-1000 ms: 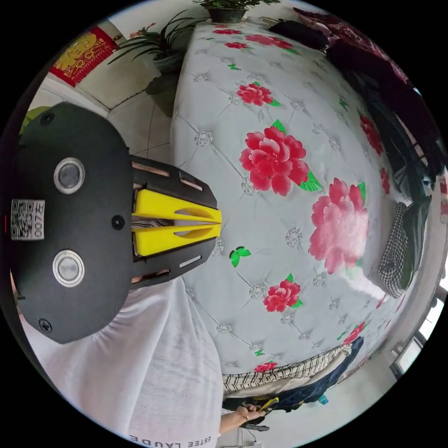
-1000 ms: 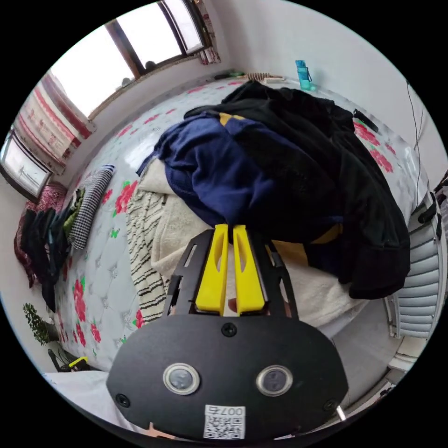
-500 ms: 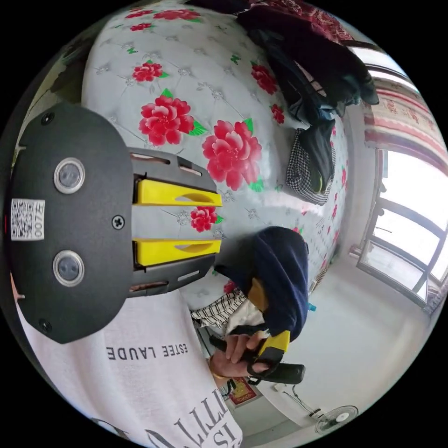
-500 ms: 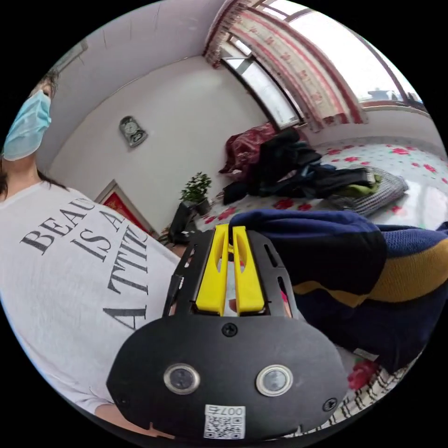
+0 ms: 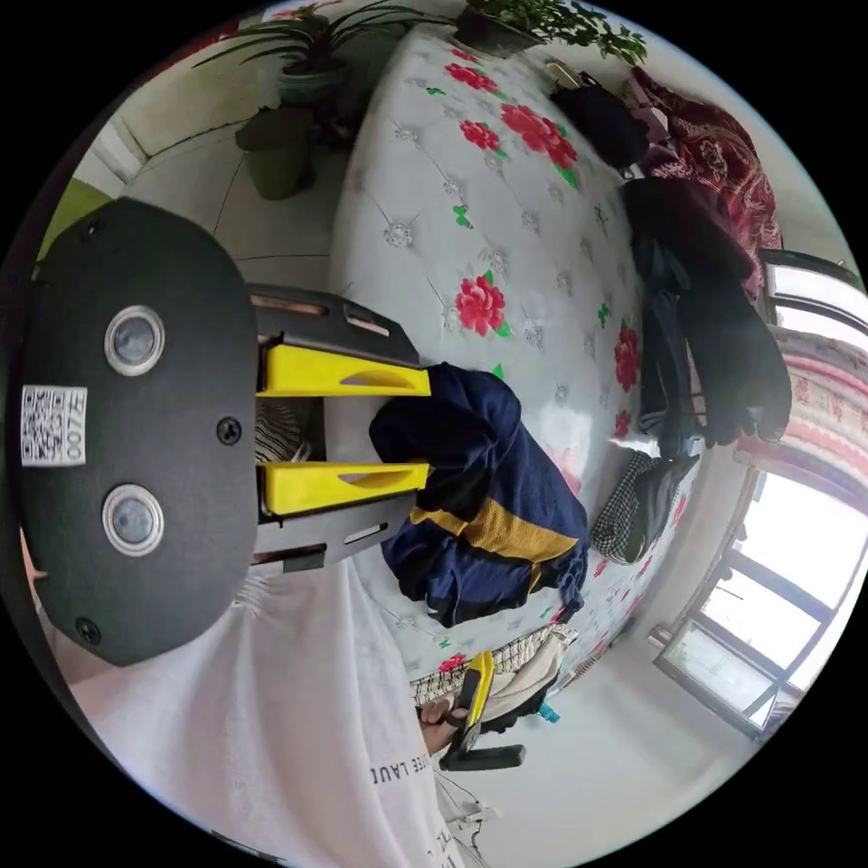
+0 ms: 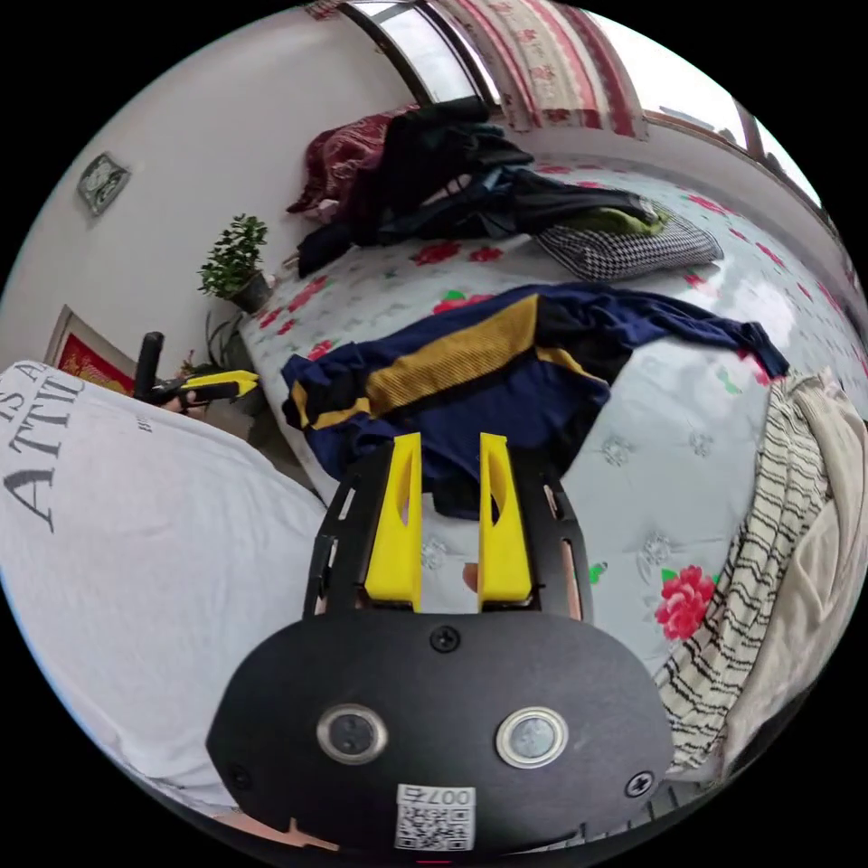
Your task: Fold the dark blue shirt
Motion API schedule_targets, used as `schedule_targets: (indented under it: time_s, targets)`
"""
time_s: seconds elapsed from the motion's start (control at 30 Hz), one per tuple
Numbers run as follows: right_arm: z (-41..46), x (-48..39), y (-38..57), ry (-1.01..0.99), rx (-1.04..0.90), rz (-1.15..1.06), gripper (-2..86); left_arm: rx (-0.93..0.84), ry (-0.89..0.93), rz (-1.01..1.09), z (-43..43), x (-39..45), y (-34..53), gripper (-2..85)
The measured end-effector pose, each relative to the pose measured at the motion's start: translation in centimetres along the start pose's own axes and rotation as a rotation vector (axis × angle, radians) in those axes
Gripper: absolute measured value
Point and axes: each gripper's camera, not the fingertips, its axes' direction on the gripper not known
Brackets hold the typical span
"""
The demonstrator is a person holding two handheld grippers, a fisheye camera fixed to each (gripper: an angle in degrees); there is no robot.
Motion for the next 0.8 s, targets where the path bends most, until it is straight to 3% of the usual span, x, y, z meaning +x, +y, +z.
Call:
schedule_targets:
  time_s: [0.2,0.3,0.4,0.47,0.67,0.8]
  targets:
    - [3.9,5.6,1.1,0.119,-0.054,0.148,6.8,-0.084,0.108,0.508,4.2,9.1,-4.9,12.9]
    - [6.5,7.9,0.7,0.151,-0.082,0.194,6.9,-0.104,0.078,0.792,7.5,15.1,-6.7,13.1]
    - [11.0,10.0,1.6,0.09,-0.217,0.271,7.1,-0.279,0.022,0.916,13.4,17.7,-7.6,12.1]
    - [10.4,9.7,2.3,0.114,-0.152,0.255,7.0,-0.416,-0.034,0.927,16.0,17.7,-7.4,10.1]
    - [7.3,11.7,5.4,0.016,-0.084,0.284,6.6,-0.348,0.067,0.691,13.0,12.6,-6.1,5.4]
    - [6.0,10.7,4.8,-0.175,-0.016,0.22,6.6,-0.265,0.207,0.456,9.6,8.0,-6.3,5.0]
